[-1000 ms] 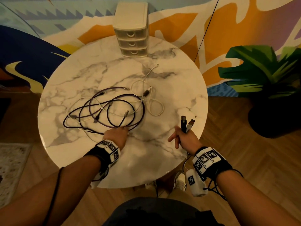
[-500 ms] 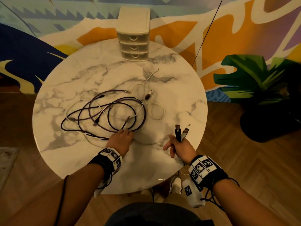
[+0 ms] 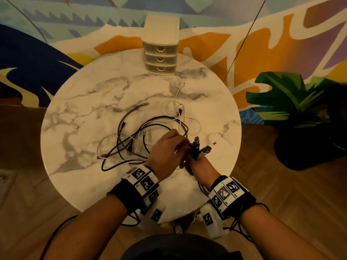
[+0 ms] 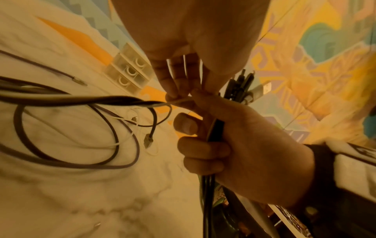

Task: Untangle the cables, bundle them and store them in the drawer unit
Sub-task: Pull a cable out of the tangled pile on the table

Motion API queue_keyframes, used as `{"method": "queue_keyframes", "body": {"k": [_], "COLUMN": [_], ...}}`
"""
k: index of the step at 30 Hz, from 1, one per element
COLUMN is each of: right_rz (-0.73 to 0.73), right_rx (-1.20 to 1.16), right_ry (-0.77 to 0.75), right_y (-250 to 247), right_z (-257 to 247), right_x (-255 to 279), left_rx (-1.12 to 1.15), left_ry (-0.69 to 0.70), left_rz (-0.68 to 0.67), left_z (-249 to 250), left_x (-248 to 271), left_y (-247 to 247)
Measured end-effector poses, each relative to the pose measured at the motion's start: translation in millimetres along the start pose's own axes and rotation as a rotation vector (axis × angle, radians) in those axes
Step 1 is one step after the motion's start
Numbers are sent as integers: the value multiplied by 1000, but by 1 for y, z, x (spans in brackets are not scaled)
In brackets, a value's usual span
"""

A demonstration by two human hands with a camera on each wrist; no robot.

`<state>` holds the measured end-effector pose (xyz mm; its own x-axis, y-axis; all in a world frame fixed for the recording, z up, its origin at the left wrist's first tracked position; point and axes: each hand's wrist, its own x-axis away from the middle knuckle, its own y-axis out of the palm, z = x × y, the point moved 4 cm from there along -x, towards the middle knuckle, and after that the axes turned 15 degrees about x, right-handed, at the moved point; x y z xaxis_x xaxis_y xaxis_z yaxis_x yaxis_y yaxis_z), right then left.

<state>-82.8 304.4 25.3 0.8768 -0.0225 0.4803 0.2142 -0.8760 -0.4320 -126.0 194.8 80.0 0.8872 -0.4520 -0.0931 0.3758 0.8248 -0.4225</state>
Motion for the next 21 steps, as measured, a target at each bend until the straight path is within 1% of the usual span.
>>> {"method": "queue_keyframes", "body": {"k": [1,3,5,6,7,9,10,11,12,14,16,17,19,21], "right_rz": [23,77,138,155,159,157,156,156,164,198,246,271,297,260], "right_rx": [15,-74,-251,-332,-392,-462,-483,-500,-509,-494,-453,-411,-308,-262], "right_ry": [-7,-25,-26,-24,-18,-3,4,7,10,26,93,137,216,258], "right_y": [-1,-2,-5,-7,-9,-13,-14,-14,-14,-14,-15,-15,-15,-12], "right_z": [-2,-5,-6,-6,-6,-4,-3,-3,-3,-3,2,7,19,26], "right_x": [-1,-2,-2,-1,-1,-2,-2,-4,-5,-8,-12,-13,-15,-16], "left_rx": [34,96,88,42,-25,-138,-136,-92,-32,51,4,-69,-219,-303], "left_ry": [5,-28,-111,-177,-252,-404,-461,-497,-511,-500,-434,-381,-259,-147], "left_rz": [-12,10,69,55,-17,-276,-370,-409,-400,-290,-179,-151,-138,-144], "left_z": [3,1,-18,-33,-49,-78,-87,-91,-92,-90,-86,-84,-80,-75], "left_x": [1,4,7,10,13,26,34,39,41,38,31,29,26,27], "left_y": [1,0,-7,-12,-17,-24,-26,-30,-32,-37,-40,-41,-40,-37]}}
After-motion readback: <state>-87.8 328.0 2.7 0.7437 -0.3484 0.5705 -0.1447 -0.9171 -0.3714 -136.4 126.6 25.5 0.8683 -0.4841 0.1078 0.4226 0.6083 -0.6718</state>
